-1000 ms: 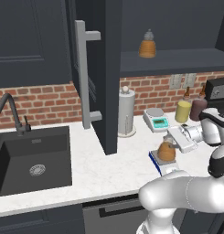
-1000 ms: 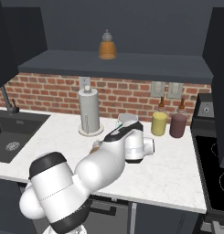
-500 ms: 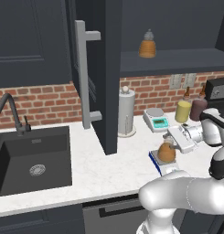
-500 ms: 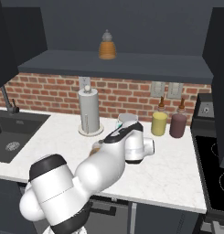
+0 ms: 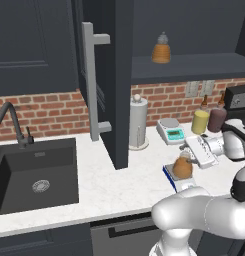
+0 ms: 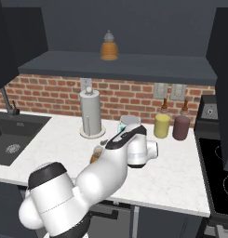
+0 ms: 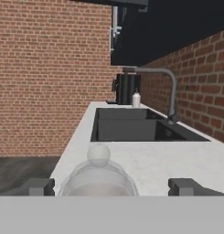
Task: Pick the honey bottle and place it on the digital scale for weighing, and close the cabinet.
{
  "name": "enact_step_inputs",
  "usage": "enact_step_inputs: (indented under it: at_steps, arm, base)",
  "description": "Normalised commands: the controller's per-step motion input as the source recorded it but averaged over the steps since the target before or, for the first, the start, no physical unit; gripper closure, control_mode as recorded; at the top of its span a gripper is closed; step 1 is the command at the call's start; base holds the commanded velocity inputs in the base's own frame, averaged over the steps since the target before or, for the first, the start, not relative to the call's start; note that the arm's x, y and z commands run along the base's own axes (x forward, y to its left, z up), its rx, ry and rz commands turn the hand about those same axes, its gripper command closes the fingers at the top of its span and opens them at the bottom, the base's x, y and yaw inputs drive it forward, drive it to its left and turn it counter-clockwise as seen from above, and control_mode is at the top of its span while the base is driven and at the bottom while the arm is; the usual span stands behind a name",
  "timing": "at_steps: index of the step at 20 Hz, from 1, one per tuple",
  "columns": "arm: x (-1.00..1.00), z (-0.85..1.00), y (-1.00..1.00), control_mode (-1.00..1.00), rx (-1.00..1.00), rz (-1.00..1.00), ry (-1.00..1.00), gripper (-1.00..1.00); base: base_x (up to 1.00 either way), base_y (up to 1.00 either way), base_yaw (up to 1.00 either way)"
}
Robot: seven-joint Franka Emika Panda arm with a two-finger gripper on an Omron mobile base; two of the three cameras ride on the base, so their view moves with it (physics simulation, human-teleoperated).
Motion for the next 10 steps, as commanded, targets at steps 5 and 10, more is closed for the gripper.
enact_step_inputs:
  at_steps: [5, 10]
  arm:
    - [0.00, 0.01, 0.00, -1.00, 0.00, 0.00, -0.05, -1.00]
    - [0.00, 0.00, 0.00, -1.00, 0.00, 0.00, -0.06, -1.00]
  base:
    - [0.00, 0.00, 0.00]
    - [0.00, 0.00, 0.00]
